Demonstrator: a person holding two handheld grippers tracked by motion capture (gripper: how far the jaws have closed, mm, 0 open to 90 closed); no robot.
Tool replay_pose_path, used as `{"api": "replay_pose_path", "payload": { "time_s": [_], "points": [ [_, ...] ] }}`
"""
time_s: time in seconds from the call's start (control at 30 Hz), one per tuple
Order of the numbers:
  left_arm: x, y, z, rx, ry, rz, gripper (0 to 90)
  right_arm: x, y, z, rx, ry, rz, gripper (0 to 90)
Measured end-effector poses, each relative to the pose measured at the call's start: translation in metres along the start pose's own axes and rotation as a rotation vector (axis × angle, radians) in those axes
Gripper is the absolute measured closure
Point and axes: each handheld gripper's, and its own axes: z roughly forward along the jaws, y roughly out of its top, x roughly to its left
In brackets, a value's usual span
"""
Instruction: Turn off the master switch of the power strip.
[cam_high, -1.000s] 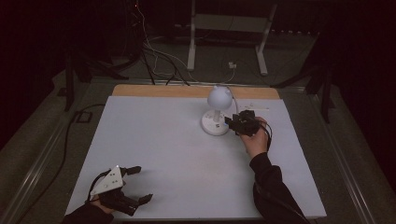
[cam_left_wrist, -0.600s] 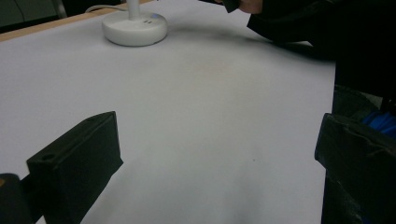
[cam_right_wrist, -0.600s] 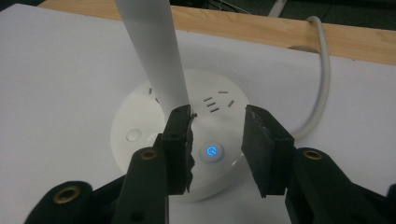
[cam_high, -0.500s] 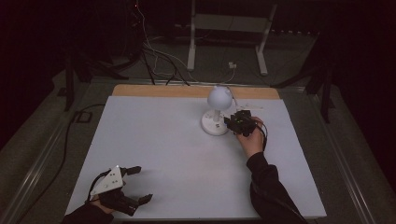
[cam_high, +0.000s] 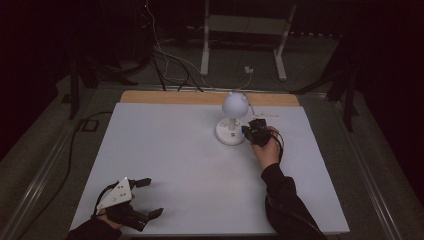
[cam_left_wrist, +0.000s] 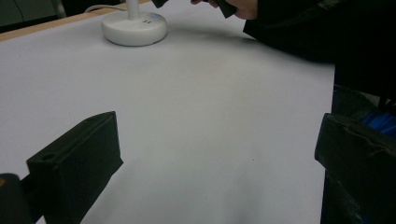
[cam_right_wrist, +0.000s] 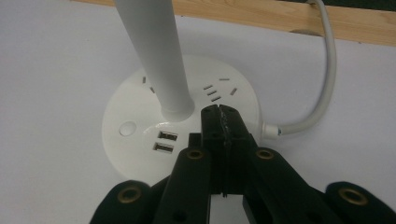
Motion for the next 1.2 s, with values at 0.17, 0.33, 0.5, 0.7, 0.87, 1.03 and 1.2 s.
{"api": "replay_pose_path", "payload": {
  "time_s": [0.17, 0.33, 0.5, 0.7, 0.87, 1.03, 1.2],
  "points": [
    [0.000, 0.000, 0.000, 0.000, 0.000, -0.001, 0.9, 0.001, 0.001, 0.002, -0.009, -0.033, -0.002, 90.0],
    [0.000, 0.000, 0.000, 0.001, -0.001, -0.002, 0.9, 0.005, 0.000, 0.005, -0.004, -0.034, -0.019, 90.0],
    [0.000, 0.000, 0.000, 0.002, 0.000, -0.002, 0.9, 0.006, 0.000, 0.007, -0.005, -0.033, -0.024, 90.0],
    [0.000, 0.000, 0.000, 0.002, -0.001, -0.002, 0.9, 0.007, -0.004, 0.010, -0.002, -0.034, -0.028, 90.0],
    [0.000, 0.000, 0.000, 0.003, -0.001, -0.001, 0.9, 0.006, -0.007, 0.012, -0.005, -0.035, -0.022, 90.0],
    [-0.001, 0.000, 0.000, 0.002, 0.000, 0.000, 0.9, 0.005, -0.007, 0.013, -0.006, -0.036, -0.024, 90.0],
    [-0.001, 0.000, 0.001, 0.004, 0.000, -0.001, 0.9, 0.007, -0.009, 0.013, -0.008, -0.047, -0.040, 90.0]
  ]
}}
